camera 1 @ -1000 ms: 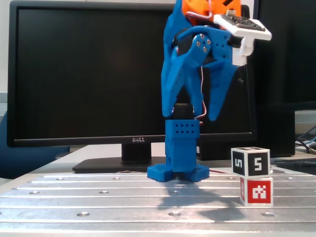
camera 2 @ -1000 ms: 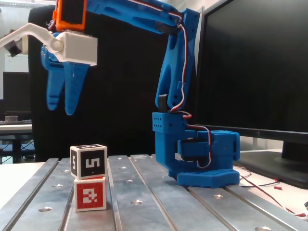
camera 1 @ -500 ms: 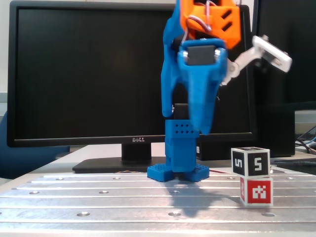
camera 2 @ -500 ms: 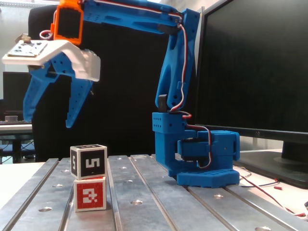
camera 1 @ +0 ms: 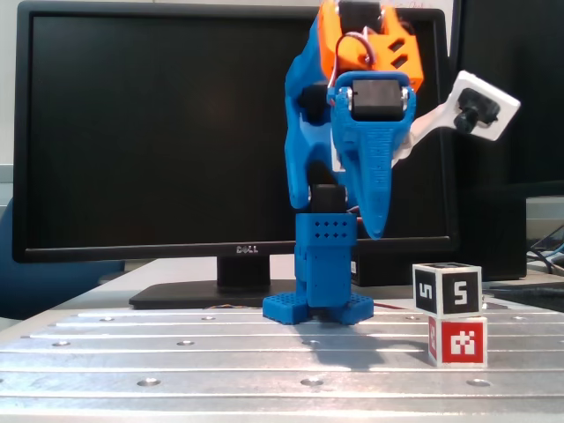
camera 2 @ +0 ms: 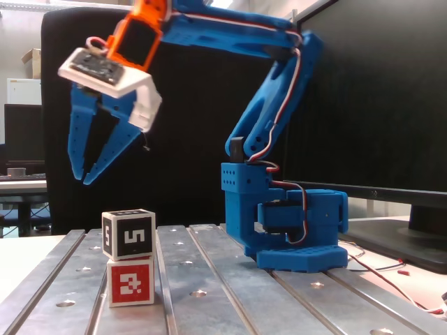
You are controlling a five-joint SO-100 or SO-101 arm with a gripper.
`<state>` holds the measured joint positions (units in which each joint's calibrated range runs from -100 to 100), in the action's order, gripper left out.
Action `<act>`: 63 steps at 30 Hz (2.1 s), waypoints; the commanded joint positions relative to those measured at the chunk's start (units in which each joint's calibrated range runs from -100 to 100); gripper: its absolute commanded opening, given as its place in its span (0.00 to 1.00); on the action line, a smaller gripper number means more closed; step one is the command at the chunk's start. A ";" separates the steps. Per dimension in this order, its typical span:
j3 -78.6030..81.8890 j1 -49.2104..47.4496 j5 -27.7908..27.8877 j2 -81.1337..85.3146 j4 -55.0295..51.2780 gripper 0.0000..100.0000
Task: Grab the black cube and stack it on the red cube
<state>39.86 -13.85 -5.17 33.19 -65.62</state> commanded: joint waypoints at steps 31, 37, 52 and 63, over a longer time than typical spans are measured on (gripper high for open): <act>42.69 8.72 1.17 56.87 9.83 0.01; 45.13 10.27 1.17 61.38 8.55 0.01; 49.47 11.67 1.17 66.47 7.78 0.01; 59.60 11.67 1.17 66.47 7.86 0.01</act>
<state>99.28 -2.44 -3.86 99.24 -57.71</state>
